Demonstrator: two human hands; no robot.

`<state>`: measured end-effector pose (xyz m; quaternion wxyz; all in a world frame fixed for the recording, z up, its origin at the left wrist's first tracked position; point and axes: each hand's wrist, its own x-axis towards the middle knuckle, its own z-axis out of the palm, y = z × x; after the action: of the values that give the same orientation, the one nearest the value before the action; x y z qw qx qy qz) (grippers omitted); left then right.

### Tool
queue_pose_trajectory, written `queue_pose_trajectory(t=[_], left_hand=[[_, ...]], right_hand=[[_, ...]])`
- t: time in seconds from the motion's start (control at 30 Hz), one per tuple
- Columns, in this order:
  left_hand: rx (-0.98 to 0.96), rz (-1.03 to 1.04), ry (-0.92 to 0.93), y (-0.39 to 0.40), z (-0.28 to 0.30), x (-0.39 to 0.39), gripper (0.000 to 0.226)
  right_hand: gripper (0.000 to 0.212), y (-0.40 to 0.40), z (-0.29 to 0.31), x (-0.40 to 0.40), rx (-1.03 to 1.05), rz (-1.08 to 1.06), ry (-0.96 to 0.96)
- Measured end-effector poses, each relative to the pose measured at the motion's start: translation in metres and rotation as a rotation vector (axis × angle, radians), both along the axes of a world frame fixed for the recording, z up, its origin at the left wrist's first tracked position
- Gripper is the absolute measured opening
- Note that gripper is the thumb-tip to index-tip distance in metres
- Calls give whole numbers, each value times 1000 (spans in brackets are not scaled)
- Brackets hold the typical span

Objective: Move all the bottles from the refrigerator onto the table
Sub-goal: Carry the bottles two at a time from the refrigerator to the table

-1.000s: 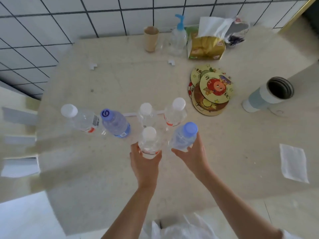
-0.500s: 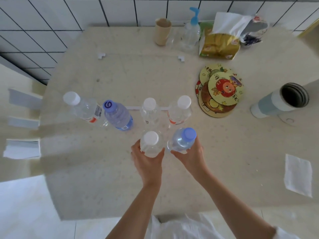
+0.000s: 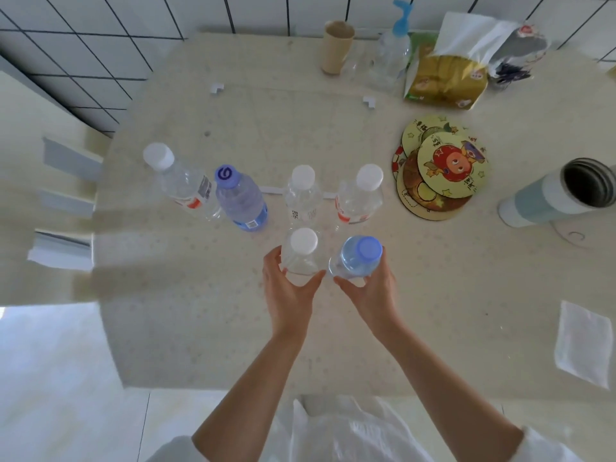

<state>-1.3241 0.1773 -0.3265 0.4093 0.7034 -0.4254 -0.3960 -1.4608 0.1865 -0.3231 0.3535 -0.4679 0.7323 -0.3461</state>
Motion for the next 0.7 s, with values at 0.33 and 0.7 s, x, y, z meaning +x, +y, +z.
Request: queue_pose_trajectory(t=[0.33,0.7], left_hand=[[-13,-49,-18,24,11,33,40],[-27,-12,8,104,29,98,15]], right_hand=[[59,20,5,1,73,-86,-163],[39,83,18,51,65,56,-56]])
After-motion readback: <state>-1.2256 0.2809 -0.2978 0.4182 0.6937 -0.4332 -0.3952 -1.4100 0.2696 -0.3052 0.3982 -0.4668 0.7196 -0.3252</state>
